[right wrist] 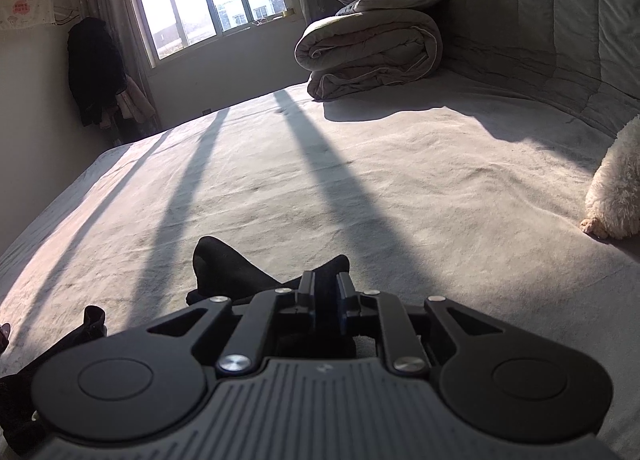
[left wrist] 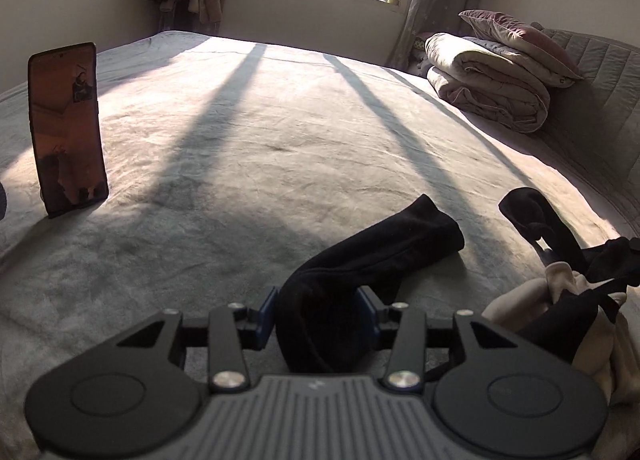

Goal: Fold clothes

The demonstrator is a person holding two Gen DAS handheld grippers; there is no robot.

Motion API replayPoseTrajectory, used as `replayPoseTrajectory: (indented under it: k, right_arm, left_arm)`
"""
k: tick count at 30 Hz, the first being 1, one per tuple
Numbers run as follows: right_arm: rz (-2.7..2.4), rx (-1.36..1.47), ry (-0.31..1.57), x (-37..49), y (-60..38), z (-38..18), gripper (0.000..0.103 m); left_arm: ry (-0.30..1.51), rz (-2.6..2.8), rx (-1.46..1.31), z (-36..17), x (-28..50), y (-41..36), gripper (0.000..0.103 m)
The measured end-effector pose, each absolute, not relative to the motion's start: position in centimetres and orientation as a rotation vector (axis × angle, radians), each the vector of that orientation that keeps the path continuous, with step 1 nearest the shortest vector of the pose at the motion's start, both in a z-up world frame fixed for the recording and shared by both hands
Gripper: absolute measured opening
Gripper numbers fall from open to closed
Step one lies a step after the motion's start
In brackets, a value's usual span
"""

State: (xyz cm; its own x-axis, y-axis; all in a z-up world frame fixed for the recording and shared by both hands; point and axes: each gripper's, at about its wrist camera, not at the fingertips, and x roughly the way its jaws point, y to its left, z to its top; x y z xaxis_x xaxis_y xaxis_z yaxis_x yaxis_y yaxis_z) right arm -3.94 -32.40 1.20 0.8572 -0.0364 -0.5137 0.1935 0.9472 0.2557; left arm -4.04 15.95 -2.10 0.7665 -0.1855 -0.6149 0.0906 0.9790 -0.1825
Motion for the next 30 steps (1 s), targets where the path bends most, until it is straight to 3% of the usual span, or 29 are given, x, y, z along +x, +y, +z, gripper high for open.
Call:
replayPoseTrajectory:
  k: [1,3,9,17,20,27,30]
  right_arm:
    - [-0.133,0.316,0.53,-3.9,-32.6,1.0,0.04]
    - [-0.135,0.332,0.518,-4.0,-32.9,0.9,0.053]
    - [-0.107,0.3,0.536,-3.0,-32.4,0.2,0.063]
    - [-0.093,0.264,0.607,-1.0,-31.1,-1.4,0.063]
    - [-0.089,0.247,0.63,-0.3,-30.5,-1.9,0.063]
    - [-0.083,0.213,0.676,1.2,-29.2,-2.8,0.064]
    - [-0.091,0.207,0.672,1.5,-28.6,-2.6,0.064]
  left_arm:
    - [0.687,-0.158,-0.141,-2.3,-3.4,15.6,0.05]
    - [0.699,-0.166,-0.128,-2.7,-2.2,14.8,0.052]
    - [0.706,-0.15,-0.038,-4.6,0.7,11.6,0.06]
    - [0.689,-0.111,0.04,-5.7,2.2,9.6,0.062]
    - [0.699,-0.117,0.05,-5.7,2.2,9.6,0.057]
    - [0.717,-0.129,0.022,-5.4,1.7,9.9,0.023]
    - [0.716,-0.112,0.008,-5.2,1.5,10.1,0.017]
